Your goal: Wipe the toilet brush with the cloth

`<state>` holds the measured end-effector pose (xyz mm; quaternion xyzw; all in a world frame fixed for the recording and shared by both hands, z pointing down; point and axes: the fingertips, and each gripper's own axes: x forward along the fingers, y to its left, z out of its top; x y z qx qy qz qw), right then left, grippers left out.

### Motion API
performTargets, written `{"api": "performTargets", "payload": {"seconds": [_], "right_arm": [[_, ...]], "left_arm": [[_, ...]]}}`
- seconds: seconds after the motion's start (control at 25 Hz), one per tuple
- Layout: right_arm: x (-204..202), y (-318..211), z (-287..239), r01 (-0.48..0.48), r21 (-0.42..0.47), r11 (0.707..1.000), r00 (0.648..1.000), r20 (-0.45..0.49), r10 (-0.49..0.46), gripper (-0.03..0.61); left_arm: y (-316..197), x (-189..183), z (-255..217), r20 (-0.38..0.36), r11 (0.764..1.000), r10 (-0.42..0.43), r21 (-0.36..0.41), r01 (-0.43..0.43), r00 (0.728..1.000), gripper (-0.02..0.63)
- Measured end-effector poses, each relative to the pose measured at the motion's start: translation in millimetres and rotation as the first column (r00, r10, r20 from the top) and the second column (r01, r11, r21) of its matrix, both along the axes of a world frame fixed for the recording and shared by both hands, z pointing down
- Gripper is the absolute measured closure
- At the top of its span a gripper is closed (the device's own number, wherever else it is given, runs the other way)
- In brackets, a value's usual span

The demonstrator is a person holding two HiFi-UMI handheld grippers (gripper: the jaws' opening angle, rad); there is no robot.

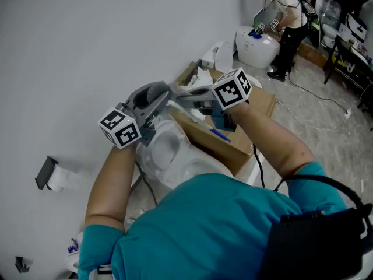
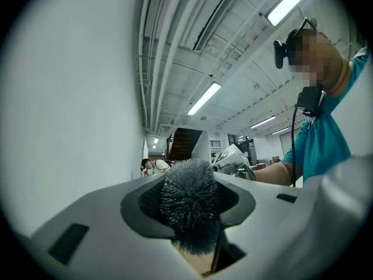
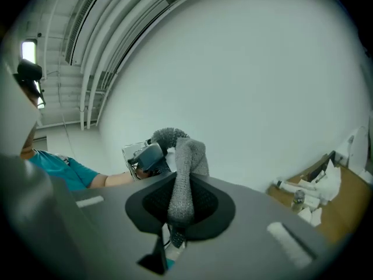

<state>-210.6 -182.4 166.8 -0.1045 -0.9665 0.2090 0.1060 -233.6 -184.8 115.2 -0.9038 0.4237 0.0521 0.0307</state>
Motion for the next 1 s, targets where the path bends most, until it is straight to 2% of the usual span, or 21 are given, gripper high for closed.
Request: {"api": "performTargets", "payload": {"seconds": [0.2, 0.52, 1.0], "right_arm": [[4, 0, 1, 0.022, -0.059, 0.998, 1.0, 0.012, -0.021, 0.56], [12, 1, 6, 0.045, -0.071, 0.996, 0.999, 0.003, -0.045, 0.56], [21, -5, 29, 0.034, -0.079, 0.996, 0.998, -0.054, -0.038, 0.56]], "left_arm": [[-1, 1, -2, 0.004, 1.0, -0.012, 0.001, 0.012, 1.0, 0.442], [-4, -11, -7, -0.015, 0.999, -0.05, 0.005, 0.051, 0.999, 0.442], [-7, -32, -13, -0.103, 0.995, -0.099, -0.008, 0.099, 0.99, 0.442]]}}
